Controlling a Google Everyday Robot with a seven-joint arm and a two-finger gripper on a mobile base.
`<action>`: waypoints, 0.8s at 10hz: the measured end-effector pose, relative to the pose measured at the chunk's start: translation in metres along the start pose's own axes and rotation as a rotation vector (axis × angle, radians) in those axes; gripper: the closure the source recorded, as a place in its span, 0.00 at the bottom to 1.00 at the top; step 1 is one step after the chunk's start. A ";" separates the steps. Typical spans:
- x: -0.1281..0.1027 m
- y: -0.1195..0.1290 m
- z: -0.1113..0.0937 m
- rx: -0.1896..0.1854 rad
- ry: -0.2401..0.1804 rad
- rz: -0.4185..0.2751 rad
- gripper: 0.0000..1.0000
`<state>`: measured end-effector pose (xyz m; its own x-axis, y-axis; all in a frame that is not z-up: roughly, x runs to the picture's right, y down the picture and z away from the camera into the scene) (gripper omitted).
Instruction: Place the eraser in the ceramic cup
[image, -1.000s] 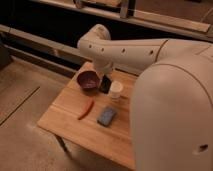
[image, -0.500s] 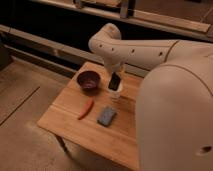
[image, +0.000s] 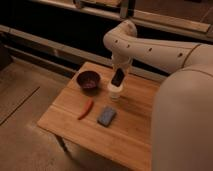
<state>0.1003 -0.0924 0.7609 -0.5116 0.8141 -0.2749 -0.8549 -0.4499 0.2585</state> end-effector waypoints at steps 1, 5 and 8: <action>-0.003 -0.002 0.002 -0.018 0.006 0.007 1.00; -0.002 0.004 0.014 -0.005 0.010 -0.050 1.00; 0.002 0.018 0.024 0.035 -0.003 -0.115 1.00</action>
<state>0.0855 -0.0899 0.7870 -0.4100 0.8607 -0.3018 -0.9043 -0.3405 0.2574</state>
